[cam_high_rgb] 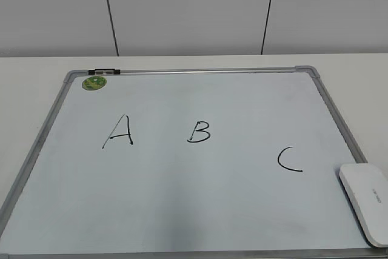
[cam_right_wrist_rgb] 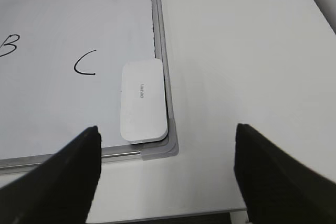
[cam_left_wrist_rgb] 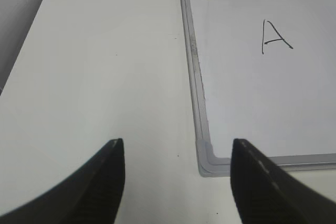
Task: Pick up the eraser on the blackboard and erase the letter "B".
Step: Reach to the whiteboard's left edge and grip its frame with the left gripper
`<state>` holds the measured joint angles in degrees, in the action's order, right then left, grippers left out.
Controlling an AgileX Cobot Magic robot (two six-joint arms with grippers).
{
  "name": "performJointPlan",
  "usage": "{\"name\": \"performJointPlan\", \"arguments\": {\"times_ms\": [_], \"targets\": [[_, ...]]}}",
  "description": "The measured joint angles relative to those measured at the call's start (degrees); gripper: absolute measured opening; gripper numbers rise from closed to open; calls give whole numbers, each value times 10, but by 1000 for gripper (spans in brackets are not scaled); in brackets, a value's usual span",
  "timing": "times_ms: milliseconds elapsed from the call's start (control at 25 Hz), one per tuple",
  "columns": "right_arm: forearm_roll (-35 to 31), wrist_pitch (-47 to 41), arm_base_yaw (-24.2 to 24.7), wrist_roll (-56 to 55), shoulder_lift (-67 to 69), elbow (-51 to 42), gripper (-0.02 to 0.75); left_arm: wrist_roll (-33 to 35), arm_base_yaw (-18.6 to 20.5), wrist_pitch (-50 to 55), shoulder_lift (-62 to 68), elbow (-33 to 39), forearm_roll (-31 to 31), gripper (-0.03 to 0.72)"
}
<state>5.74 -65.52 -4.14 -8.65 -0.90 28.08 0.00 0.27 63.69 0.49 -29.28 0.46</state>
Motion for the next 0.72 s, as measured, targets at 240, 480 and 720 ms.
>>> {"name": "performJointPlan", "arguments": {"times_ms": [240, 480, 720], "targets": [[0, 0, 0, 0, 0, 0, 587, 0, 0, -1, 0, 0, 0, 461], [0, 0, 0, 0, 0, 0, 587, 0, 0, -30, 51, -42, 9, 459], [0, 0, 0, 0, 0, 0, 587, 0, 0, -41, 200, -91, 23, 460]]}}
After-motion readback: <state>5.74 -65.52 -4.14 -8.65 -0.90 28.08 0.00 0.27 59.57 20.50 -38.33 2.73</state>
